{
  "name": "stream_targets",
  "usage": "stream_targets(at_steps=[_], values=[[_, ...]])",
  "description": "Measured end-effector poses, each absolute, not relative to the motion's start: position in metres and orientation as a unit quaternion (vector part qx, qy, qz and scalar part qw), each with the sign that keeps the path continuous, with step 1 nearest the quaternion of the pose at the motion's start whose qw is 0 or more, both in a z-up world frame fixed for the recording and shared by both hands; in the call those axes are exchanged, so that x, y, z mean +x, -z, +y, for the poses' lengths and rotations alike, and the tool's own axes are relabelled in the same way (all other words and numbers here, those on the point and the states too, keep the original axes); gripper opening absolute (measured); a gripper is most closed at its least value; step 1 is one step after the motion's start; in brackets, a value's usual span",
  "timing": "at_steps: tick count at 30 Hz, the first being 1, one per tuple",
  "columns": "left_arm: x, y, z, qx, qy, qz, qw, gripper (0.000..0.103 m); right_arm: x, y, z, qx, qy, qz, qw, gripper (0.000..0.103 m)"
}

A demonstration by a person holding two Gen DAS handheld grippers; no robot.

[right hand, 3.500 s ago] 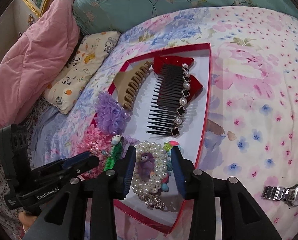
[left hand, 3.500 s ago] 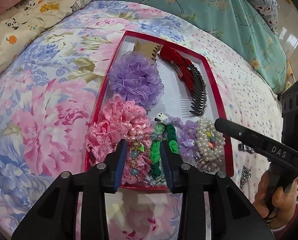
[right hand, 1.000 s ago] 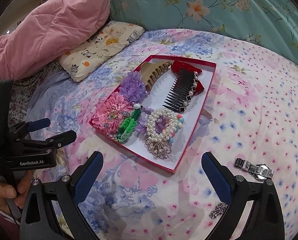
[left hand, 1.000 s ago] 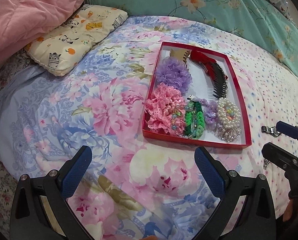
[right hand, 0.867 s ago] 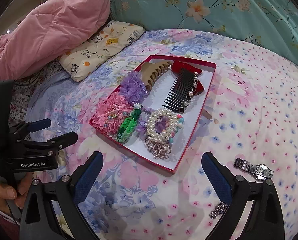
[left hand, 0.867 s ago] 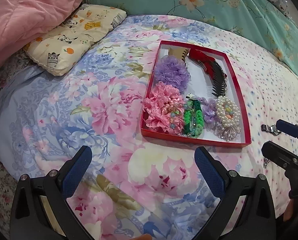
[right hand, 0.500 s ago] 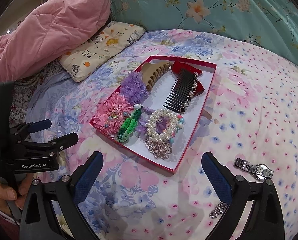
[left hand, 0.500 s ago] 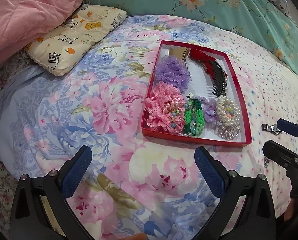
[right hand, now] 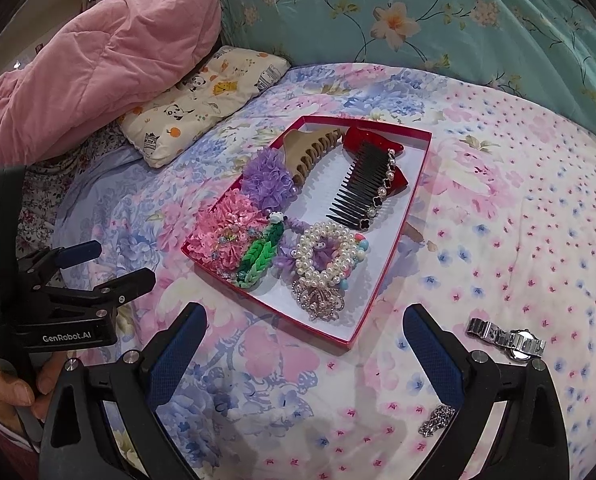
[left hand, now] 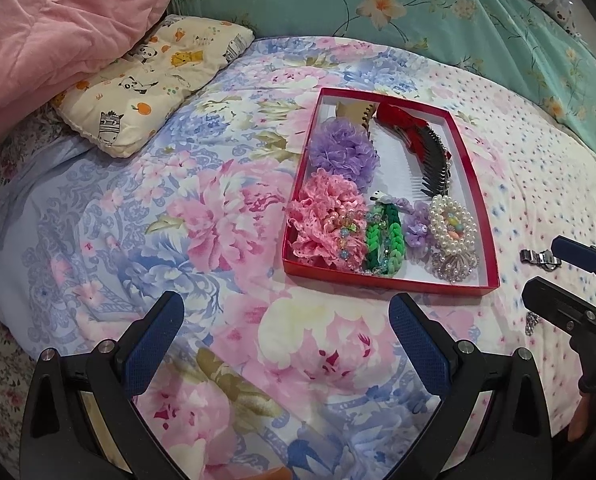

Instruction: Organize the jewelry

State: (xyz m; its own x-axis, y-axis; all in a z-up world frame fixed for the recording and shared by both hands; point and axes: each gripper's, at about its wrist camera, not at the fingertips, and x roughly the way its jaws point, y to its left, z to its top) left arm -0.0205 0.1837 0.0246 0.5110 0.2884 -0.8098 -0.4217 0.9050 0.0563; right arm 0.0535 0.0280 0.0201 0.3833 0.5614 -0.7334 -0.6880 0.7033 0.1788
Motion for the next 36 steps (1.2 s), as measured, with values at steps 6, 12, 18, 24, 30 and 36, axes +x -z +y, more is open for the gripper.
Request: stream_targets(at_steps=[6, 12, 18, 24, 30, 36], values=[[-0.0207, -0.0250, 0.1830, -0.072, -0.205, 0.449, 0.867, 0.103, 0.0533, -0.0212, 0.0276, -0.076, -0.378, 0.405, 0.829, 0.100], [-0.0207, -0.0251, 0.1828, -0.072, -0.205, 0.448, 0.867, 0.103, 0.0533, -0.0230, 0.0271, -0.074, -0.378, 0.404, 0.830, 0.100], [-0.0210, -0.0252, 0.1828, -0.072, -0.207, 0.448, 0.867, 0.103, 0.0531, -0.0235, 0.0270, -0.072, -0.378, 0.403, 0.831, 0.100], [-0.0205, -0.0254, 0.1839, -0.072, -0.207, 0.449, 0.866, 0.103, 0.0530, -0.0237, 0.0270, -0.072, -0.378, 0.402, 0.831, 0.100], [-0.0211, -0.0249, 0.1855, -0.071, -0.211, 0.449, 0.865, 0.103, 0.0530, -0.0242, 0.0270, -0.071, -0.378, 0.402, 0.831, 0.100], [-0.0215, -0.0256, 0.1848, -0.066, -0.213, 0.446, 0.867, 0.103, 0.0527, -0.0250, 0.0268, -0.071, -0.378, 0.402, 0.831, 0.100]])
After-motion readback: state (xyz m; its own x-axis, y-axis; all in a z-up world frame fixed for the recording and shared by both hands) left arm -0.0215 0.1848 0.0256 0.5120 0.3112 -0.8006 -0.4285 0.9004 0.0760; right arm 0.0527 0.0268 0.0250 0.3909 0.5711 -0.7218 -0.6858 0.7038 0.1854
